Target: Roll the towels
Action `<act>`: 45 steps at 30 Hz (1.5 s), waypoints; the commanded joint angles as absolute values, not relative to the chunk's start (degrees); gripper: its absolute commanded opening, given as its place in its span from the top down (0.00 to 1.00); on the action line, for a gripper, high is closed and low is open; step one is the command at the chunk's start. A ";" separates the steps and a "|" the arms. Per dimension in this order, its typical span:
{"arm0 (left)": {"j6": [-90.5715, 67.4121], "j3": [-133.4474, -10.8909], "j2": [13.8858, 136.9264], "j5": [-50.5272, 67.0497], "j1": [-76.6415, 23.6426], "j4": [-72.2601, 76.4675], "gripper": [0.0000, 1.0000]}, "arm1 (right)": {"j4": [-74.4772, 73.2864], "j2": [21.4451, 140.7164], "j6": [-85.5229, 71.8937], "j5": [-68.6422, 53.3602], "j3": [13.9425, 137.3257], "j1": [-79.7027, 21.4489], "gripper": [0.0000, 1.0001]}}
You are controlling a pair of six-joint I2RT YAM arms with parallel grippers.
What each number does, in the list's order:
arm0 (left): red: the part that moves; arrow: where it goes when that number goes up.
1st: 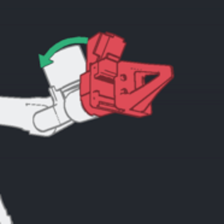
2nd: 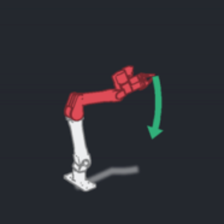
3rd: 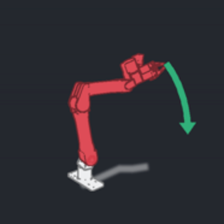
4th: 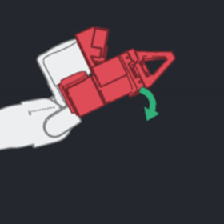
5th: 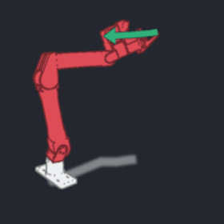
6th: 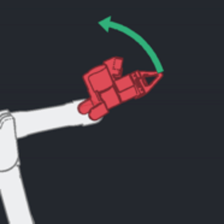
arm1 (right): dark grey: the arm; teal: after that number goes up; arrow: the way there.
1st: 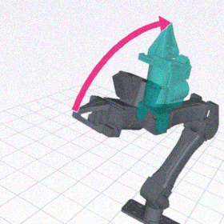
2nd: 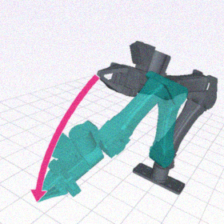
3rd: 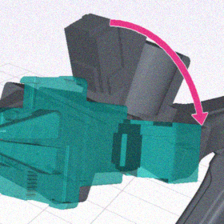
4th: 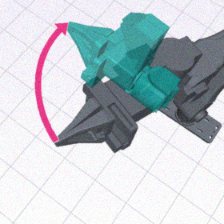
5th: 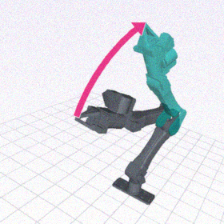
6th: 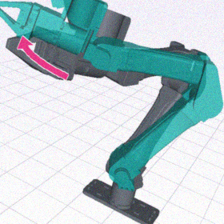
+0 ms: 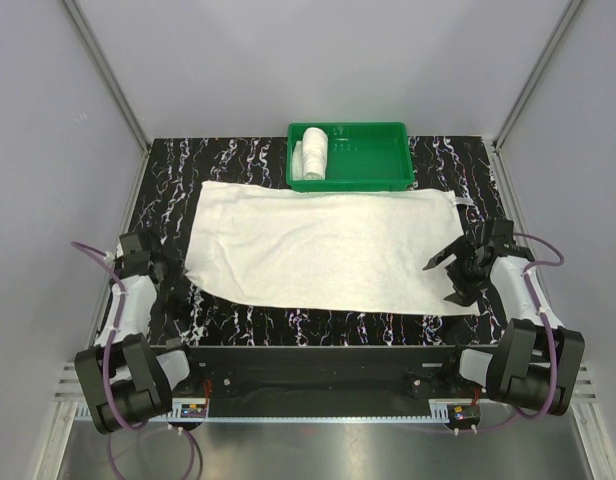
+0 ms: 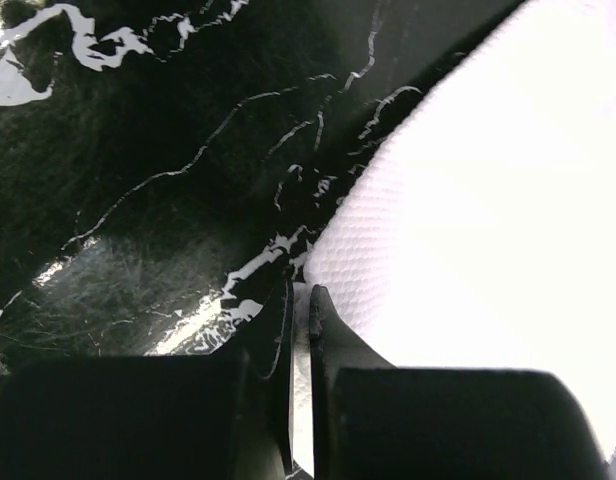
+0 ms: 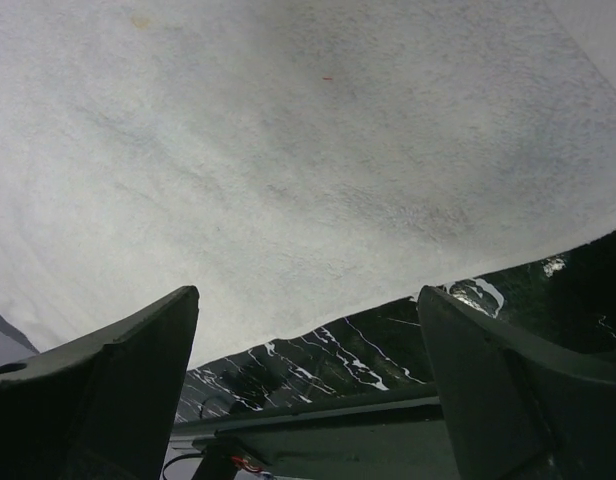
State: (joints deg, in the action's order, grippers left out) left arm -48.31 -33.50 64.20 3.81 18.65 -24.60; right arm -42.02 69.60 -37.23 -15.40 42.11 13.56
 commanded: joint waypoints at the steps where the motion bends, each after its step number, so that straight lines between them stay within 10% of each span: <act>1: -45.09 -35.77 61.09 8.26 18.46 -26.19 1.00 | -47.44 68.12 -41.21 -11.70 43.24 13.89 0.02; 8: -41.75 -36.30 61.08 17.38 18.54 -24.96 1.00 | -58.08 66.71 -44.56 4.29 49.39 15.46 0.04; 30: -44.03 -31.90 64.77 28.04 21.80 -17.40 1.00 | -46.85 78.92 -44.74 1.67 42.89 25.75 0.28; 45: -43.77 -32.17 63.55 24.61 21.97 -18.63 1.00 | -41.57 82.09 -41.04 0.09 42.28 27.77 1.00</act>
